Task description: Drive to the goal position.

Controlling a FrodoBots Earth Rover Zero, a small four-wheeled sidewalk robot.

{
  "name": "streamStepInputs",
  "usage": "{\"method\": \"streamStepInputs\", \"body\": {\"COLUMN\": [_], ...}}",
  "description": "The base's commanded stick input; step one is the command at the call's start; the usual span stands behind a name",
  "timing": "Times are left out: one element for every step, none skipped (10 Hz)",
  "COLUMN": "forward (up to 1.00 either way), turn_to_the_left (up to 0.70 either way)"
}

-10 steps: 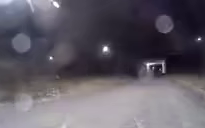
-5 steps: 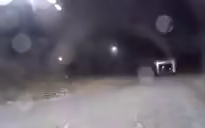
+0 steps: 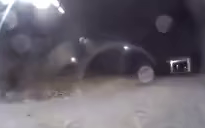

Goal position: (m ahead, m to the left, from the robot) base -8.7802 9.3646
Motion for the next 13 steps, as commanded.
{"method": "streamStepInputs", "body": {"forward": [0.0,0.0,0.0,0.0,0.0,0.0,0.0,0.0,0.0,0.0,0.0,0.0,0.0], "turn_to_the_left": [0.7,0.7,0.7,0.7,0.7,0.7,0.7,0.16,0.0,0.0,0.0,0.0,0.0]}}
